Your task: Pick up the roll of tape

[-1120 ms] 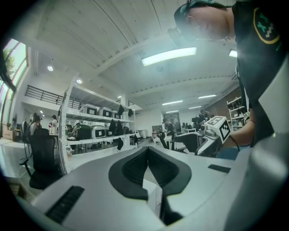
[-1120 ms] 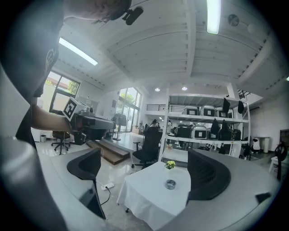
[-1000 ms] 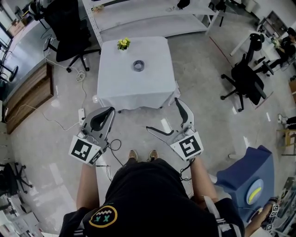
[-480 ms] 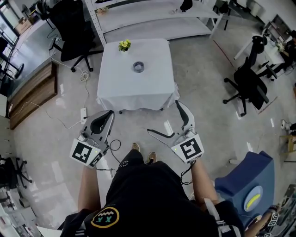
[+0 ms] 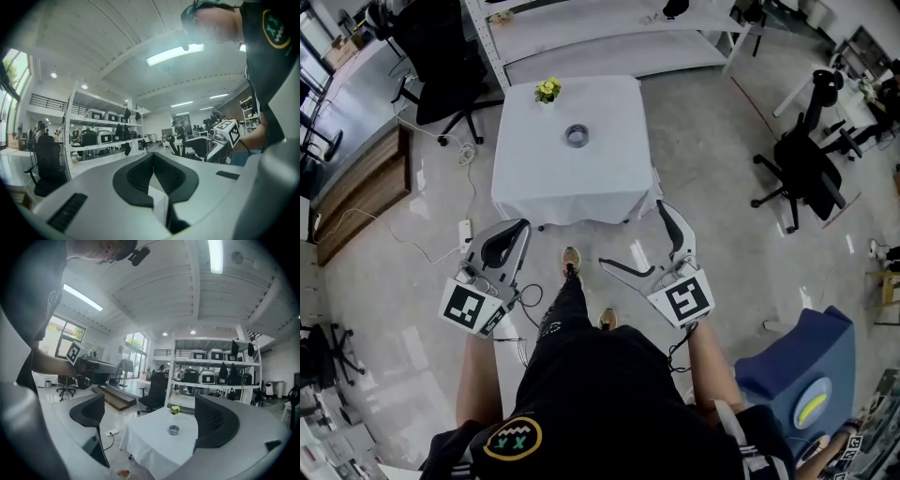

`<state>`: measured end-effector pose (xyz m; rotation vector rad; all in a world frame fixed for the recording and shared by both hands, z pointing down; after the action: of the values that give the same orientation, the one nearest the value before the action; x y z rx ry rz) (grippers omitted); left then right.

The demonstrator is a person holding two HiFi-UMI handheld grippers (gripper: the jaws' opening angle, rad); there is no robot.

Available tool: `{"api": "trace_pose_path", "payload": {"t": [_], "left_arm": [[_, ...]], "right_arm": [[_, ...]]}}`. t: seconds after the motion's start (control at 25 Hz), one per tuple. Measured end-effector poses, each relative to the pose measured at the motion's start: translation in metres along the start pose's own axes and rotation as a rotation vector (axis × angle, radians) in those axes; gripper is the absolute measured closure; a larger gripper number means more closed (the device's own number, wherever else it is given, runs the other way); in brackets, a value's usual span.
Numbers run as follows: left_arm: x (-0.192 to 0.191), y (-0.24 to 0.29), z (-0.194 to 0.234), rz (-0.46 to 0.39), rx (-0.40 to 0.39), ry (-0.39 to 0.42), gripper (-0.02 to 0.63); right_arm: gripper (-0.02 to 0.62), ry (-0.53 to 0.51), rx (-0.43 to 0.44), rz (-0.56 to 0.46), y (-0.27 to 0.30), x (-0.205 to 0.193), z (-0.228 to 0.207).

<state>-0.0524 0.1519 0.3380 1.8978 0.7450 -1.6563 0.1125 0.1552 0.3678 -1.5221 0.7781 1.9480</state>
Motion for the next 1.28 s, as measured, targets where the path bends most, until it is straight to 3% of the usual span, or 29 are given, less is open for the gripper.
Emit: {"api": "trace_pose_path", "payload": {"t": [0.32, 0.96, 1.28], "left_arm": [[-0.011, 0.046, 0.056, -0.014, -0.017, -0.01, 0.588], [-0.044, 0.134, 0.203, -0.005, -0.096, -0.022, 0.588], [-0.05, 0.17, 0.257, -0.021, -0.117, -0.116, 0.588]], "right_arm": [[-0.003, -0.016, 0.009, 0.039, 0.058, -0.006, -0.038], [-0.003, -0.036, 0.037, 0.159, 0.227, -0.023, -0.113], [-0.003, -0.042, 0.036, 0.239, 0.296, -0.044, -0.139]]}}
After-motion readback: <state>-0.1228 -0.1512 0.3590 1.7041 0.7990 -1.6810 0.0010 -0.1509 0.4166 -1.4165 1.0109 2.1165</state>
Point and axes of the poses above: the fingertips, and each gripper's own axes: y forward along the fingers, z to its left, x out of its top, the point moved 1 cm from there along -y, backward along the fingers
